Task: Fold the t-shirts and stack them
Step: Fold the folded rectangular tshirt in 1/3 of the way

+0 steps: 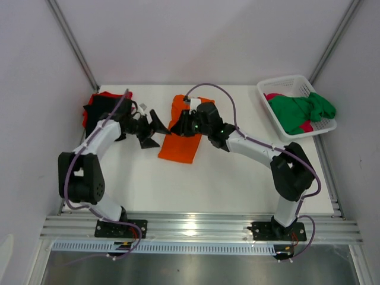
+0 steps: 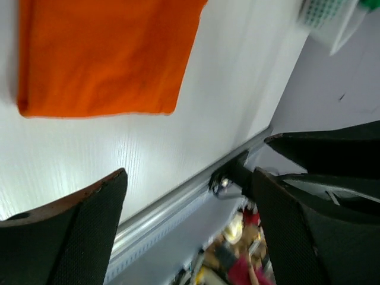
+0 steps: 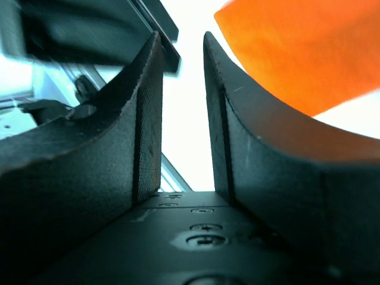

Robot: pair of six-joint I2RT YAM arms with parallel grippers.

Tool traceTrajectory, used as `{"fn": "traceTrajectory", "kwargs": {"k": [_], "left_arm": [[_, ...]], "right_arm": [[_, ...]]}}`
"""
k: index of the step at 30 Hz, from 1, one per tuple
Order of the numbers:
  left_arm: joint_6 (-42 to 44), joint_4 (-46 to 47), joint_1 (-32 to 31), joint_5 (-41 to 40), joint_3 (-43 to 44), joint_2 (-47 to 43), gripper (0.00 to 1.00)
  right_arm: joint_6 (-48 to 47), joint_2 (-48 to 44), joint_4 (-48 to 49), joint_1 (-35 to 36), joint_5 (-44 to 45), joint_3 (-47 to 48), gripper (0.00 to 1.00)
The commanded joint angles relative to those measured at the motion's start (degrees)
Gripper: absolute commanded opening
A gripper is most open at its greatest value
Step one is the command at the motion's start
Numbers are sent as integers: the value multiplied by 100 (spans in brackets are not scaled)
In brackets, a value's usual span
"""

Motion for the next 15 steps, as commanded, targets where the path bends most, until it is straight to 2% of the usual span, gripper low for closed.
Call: {"fn": "traceTrajectory", "kwargs": {"k": [1, 4, 8, 11, 15], "left_arm": [[-906, 1599, 245, 1706, 586, -1382, 91], [-1240, 1943, 456, 1935, 832, -1752, 95], [-1882, 2989, 641, 1953, 736, -2148, 96], [-1621, 2650, 966, 1532, 683, -2333, 98], [-1373, 2393, 1054, 1469, 613, -2325, 99]], "right_arm": [[-120, 412, -616, 101, 40, -396, 32], [-129, 508, -607, 101, 31, -422, 32], [-129, 623, -555, 92, 14, -449, 31], [-85, 684, -502, 92, -4, -475, 32], [-59, 755, -502, 92, -39, -475, 31]]}}
